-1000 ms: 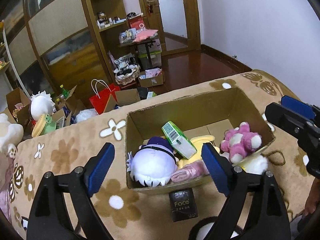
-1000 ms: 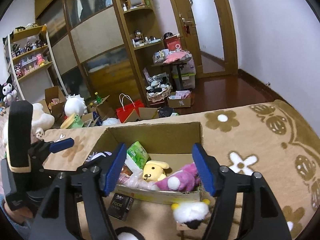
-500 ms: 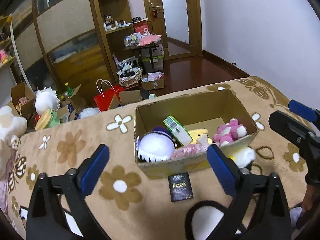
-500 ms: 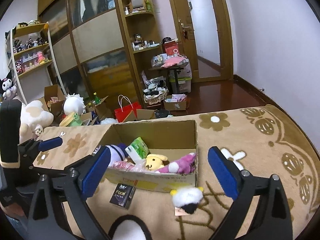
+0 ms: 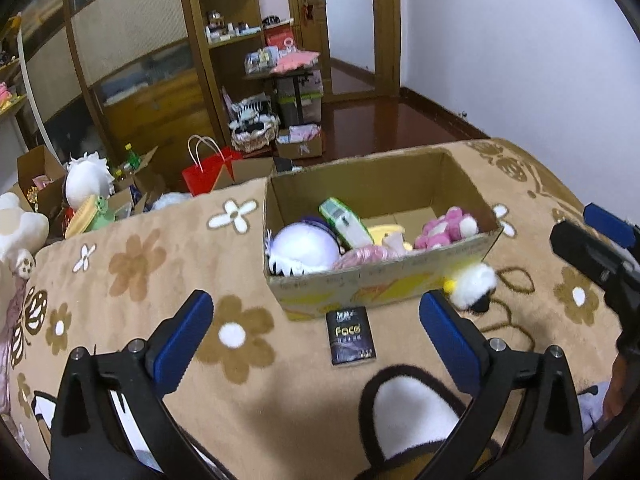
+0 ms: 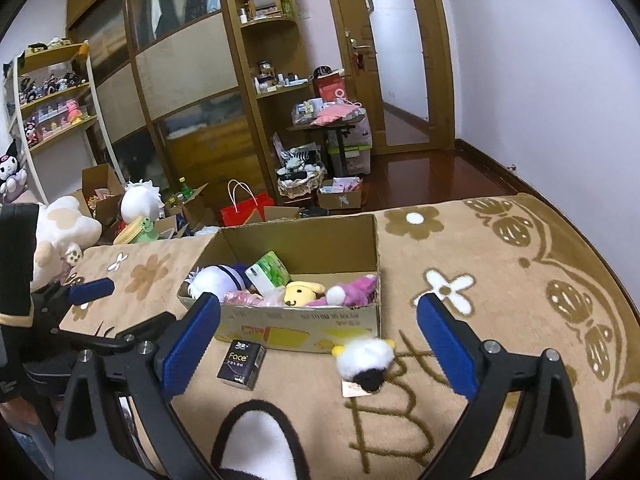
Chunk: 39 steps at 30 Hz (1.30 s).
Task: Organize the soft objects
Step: 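Move both tools toward the black Face tissue pack and white fluffy chick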
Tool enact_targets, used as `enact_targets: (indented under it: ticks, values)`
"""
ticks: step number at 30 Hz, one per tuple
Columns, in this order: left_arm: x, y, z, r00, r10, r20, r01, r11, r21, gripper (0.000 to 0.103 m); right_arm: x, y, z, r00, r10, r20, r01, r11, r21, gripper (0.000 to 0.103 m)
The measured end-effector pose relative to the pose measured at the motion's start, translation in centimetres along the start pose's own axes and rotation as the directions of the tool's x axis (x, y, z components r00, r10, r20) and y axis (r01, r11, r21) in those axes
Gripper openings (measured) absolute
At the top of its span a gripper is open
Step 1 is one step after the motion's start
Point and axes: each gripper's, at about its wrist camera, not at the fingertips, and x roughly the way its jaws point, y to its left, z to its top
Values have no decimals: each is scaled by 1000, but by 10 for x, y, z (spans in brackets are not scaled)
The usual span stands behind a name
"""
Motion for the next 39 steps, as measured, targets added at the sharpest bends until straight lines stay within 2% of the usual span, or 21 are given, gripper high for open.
enact_targets:
  ticks: [11,14,23,39]
  values:
    - [32,0,-7,996,6,-84,-10,999,-48,102,24,-11,-13,997,-22,-74,25,999,39,103]
    - [41,1,-8,995,5,-102,-12,998,-64,102,28,-14,-16,996,-53,-65,56,997,44,103]
    - [71,3,-13,981,-19,-195,2,996,-91,102,51,-29,-23,992,-66,-108,76,994,84,103]
    - [98,-18,-22,975,32,-220,-31,999,8,102,84,-40,-43,976,-77,-204,98,991,94,103]
